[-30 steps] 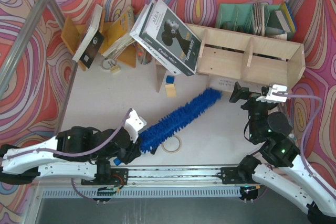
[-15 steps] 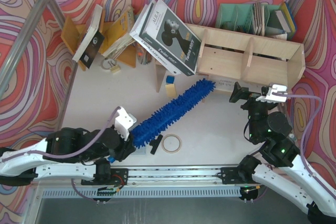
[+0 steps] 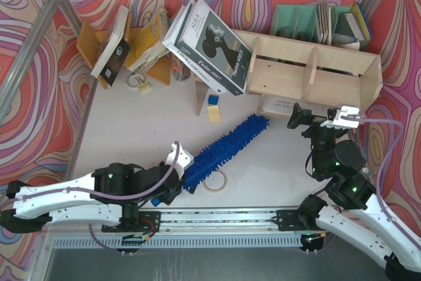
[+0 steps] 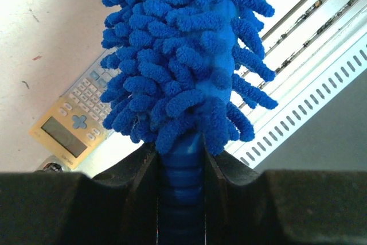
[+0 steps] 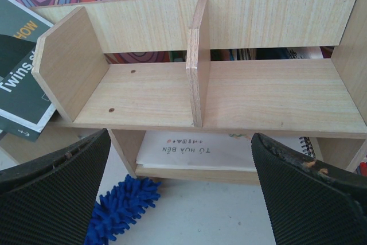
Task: Dust the bookshelf with a duster
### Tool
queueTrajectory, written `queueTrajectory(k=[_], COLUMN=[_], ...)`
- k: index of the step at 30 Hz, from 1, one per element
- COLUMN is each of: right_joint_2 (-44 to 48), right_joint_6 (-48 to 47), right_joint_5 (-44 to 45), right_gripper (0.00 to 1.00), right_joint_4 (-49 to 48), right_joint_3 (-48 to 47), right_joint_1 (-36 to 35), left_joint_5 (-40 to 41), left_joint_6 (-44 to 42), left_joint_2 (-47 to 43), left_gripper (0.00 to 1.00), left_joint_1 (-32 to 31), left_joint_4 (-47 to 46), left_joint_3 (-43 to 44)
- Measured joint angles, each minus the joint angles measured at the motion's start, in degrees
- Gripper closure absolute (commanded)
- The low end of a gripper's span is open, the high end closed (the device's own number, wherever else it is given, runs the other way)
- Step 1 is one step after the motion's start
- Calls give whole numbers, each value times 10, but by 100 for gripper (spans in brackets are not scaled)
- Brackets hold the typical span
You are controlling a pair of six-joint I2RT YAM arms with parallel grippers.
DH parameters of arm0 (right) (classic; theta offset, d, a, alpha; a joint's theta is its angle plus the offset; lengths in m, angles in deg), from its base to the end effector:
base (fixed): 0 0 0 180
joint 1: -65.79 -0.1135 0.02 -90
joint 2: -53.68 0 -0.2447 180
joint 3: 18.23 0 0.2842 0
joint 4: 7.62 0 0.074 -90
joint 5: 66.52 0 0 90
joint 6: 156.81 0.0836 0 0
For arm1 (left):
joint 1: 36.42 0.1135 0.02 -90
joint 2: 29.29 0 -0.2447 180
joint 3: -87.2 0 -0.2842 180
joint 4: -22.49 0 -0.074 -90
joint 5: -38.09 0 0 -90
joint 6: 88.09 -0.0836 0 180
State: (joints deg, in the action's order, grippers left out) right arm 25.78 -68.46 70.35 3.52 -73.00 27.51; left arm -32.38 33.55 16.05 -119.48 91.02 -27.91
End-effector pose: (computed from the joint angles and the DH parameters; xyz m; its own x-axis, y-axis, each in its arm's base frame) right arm 0.1818 0.0658 0.3920 0.2090 0.1399 -0.9678 0.1340 0.9763 0.1701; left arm 0.0539 -0.2111 0.2674 -0.5545 0.4636 -0.6911 0.7261 0.6753 -0.1296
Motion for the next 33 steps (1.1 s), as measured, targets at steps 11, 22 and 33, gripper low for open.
queueTrajectory(k=[11, 22, 33], right_joint_2=[0, 4, 23], right_joint_6=[2, 2, 2], right_joint_5=[0, 0, 0], right_gripper=[1, 1, 1], right_joint_4=[0, 1, 1], right_joint_3=[0, 0, 0], right_joint_1=[0, 0, 0], left_joint_5=[-38, -27, 76], left_joint_6=[-9, 7, 79], left_joint_2=[66, 176, 241], left_gripper=[100, 100, 100], left_joint_1=[21, 20, -1], left_joint_4=[-48, -150, -266], left_joint_3=[-20, 35, -11])
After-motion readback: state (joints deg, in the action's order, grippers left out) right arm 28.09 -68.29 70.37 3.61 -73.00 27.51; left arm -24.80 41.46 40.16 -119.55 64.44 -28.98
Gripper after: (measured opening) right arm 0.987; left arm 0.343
